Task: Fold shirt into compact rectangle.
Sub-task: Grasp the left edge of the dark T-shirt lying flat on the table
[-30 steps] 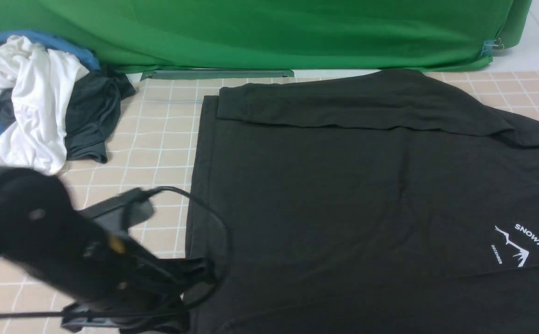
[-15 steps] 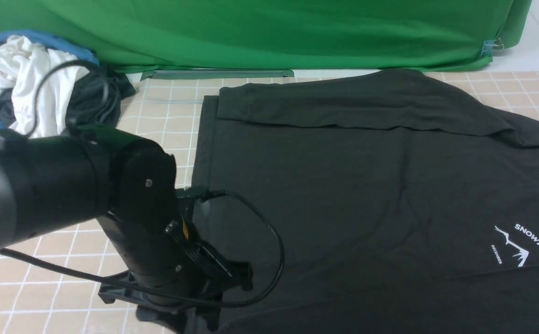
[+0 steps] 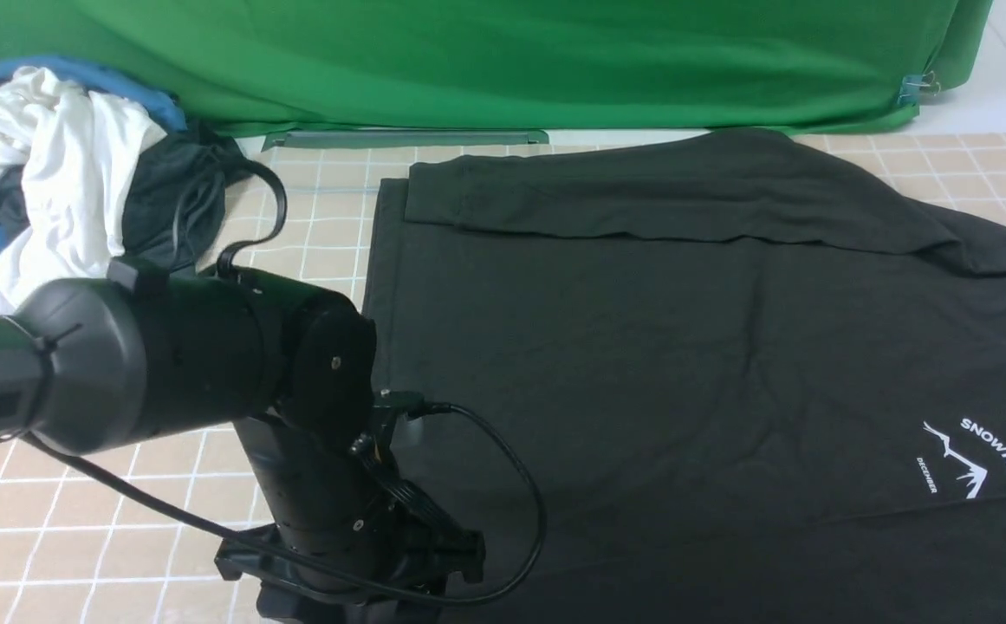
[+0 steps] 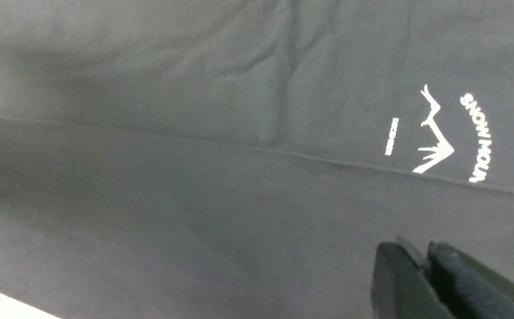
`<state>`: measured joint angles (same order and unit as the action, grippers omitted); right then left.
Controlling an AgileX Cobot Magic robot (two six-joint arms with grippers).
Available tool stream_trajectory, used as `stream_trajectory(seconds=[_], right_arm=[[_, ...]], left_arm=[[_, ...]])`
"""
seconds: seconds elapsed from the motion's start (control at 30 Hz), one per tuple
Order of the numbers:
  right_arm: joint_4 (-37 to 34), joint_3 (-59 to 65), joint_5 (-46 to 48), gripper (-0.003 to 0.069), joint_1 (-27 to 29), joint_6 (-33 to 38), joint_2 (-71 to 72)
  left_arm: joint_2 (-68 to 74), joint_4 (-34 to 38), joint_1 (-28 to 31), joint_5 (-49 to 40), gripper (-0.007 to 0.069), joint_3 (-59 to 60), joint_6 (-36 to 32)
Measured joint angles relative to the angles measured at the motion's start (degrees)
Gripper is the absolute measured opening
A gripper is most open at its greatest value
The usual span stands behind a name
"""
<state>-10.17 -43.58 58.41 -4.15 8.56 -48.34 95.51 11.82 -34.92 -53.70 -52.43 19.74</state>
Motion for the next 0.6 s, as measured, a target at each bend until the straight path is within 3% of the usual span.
stream_trajectory(seconds=[0.3, 0.6], right_arm=[[0.00, 0.00, -0.28, 0.0124, 0.00, 0.00, 0.00], [0.00, 0.00, -0.39, 0.0134, 0.00, 0.00, 0.00]], left_arm=[[-0.88, -0.19, 0.00, 6.34, 0.0388, 6.11, -0.05], [0.19, -0.06, 0.00, 4.46, 0.0378, 2.40, -0.11]])
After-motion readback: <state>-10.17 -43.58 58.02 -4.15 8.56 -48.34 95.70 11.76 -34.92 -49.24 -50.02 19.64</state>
